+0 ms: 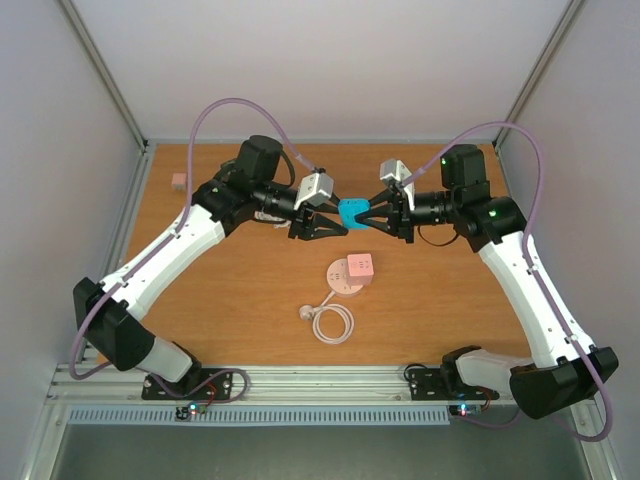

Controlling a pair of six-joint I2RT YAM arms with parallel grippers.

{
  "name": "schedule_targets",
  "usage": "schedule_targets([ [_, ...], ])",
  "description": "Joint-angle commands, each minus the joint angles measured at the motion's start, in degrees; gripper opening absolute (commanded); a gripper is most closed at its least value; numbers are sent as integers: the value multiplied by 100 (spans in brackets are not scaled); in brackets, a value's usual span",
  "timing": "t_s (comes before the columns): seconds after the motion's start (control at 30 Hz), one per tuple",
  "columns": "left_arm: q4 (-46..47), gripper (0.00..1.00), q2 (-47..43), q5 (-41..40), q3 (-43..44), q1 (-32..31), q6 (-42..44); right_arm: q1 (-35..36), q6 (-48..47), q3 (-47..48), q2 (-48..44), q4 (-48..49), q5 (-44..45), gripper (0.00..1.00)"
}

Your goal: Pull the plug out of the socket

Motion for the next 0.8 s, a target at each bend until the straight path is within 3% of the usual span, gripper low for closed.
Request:
schedule_targets([
  [0.0, 496, 45, -150, 260, 167, -184, -292, 92, -76, 32, -143, 208, 21, 1],
  [0.47, 630, 20, -337, 272, 109, -301, -362, 116, -139, -39, -188, 161, 47, 2],
  [0.67, 9, 14, -415, 143, 37, -172, 81, 112, -324, 32, -219, -94, 297, 23],
  [0.77, -120, 12, -448, 158, 2, -68, 102, 112, -379, 127, -188, -269, 381, 28],
])
